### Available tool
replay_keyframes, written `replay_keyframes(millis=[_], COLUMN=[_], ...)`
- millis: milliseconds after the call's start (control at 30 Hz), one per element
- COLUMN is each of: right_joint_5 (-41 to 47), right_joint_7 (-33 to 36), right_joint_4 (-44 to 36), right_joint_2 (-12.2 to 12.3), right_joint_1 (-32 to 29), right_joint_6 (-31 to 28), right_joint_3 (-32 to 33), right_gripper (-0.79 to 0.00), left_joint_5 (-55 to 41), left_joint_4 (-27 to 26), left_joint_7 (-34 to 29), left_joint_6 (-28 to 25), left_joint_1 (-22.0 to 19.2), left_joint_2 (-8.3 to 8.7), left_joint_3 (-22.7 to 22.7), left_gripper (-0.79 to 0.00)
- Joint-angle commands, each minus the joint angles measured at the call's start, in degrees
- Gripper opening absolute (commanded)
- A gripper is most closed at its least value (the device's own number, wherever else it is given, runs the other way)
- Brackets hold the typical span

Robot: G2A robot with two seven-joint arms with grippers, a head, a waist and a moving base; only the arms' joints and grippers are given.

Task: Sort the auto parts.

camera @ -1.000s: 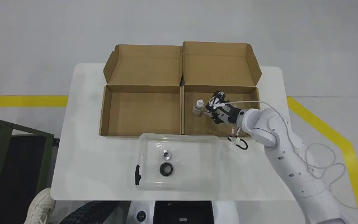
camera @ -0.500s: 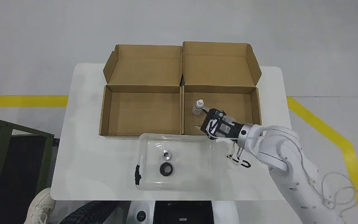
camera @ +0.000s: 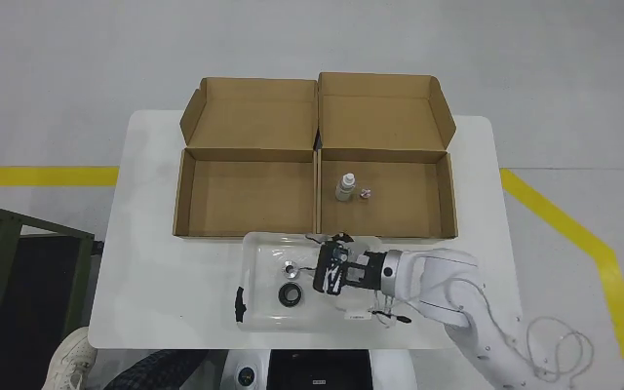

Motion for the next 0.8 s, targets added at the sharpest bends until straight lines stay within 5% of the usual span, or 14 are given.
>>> replay_keyframes(millis=[0, 767], right_joint_5=[-0.75, -6.55], right_joint_7=[-0.53, -2.55], right_joint_4=[0.54, 9.32], right_joint_2=[-0.12, -1.40], right_joint_1=[0.07, 3.10], right_joint_6=[0.18, 0.54], right_joint_3=[-0.94, -7.08], right_gripper=[-0.406, -0.416], left_joint_5=[0.00, 0.00], left_joint_4=[0.00, 0.00], left_joint_7=[0.00, 0.00], left_joint_6=[0.00, 0.00], left_joint_1=[0.00, 0.00], left_joint_2=[0.00, 0.00], left_joint_3=[0.00, 0.00], left_gripper=[0.000, 0.000])
